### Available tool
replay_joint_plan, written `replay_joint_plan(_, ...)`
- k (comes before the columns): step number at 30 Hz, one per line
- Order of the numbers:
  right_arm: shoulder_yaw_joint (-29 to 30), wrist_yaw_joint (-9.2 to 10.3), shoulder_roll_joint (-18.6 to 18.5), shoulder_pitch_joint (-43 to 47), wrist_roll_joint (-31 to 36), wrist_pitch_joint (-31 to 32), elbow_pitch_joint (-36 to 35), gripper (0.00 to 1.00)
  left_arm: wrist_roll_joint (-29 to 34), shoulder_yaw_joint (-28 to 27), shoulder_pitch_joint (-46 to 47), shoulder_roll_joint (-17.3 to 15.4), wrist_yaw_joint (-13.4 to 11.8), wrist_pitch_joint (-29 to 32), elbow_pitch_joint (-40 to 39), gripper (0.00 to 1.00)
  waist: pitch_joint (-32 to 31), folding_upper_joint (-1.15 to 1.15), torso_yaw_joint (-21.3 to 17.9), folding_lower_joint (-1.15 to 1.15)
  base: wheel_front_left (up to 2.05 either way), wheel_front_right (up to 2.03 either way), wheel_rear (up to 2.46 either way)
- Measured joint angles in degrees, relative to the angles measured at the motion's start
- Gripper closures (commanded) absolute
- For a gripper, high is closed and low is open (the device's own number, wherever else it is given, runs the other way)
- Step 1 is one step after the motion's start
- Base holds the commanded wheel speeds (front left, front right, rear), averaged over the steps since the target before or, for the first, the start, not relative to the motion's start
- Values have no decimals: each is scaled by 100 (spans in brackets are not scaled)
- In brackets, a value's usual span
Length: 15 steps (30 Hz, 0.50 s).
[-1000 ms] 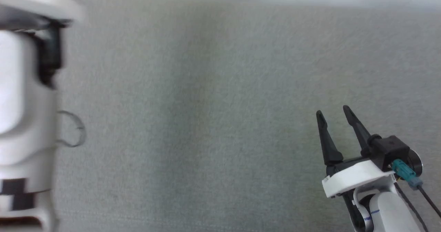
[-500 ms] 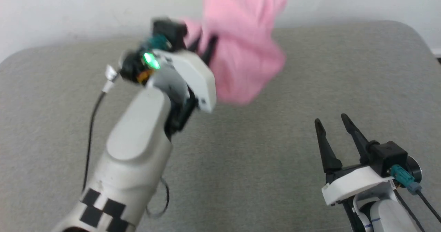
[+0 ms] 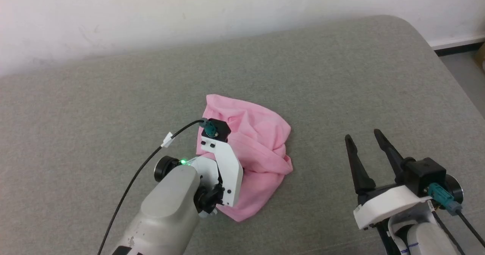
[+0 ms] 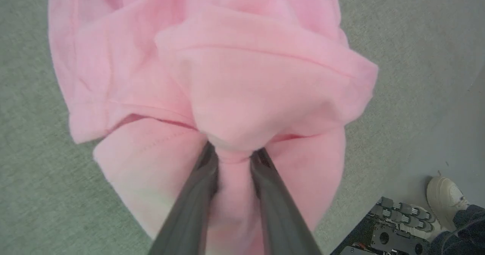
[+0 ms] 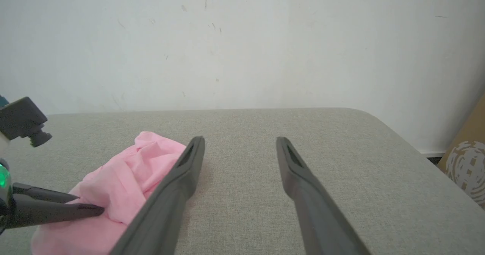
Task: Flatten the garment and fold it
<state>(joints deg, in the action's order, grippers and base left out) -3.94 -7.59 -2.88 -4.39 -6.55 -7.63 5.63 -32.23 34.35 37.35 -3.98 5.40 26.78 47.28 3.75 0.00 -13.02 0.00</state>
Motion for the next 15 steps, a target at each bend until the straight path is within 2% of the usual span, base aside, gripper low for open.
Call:
replay_joint_plan(3, -4, 0, 2, 3, 0, 4, -12, 0, -10, -23, 0, 13, -53, -113, 49, 0, 7, 0, 89, 0, 0, 0, 0)
replay_joint_plan(5, -8, 0, 1, 4, 0, 5, -25, 0, -60, -158, 0, 8, -118, -476, -38, 0, 5, 0, 163, 0, 0, 0, 0)
replay_joint_plan(10, 4, 0, 1, 5, -1, 3, -77, 0, -112, -664, 1, -83, -319, -2116, -692, 0, -5, 0, 384, 0, 0, 0, 0)
replay_joint_plan(15, 31, 0, 3, 10, 1, 4, -108, 0, 52, -1037, -214, -398, -599, -3655, -1373, 0, -27, 0, 641, 0, 0, 0, 0)
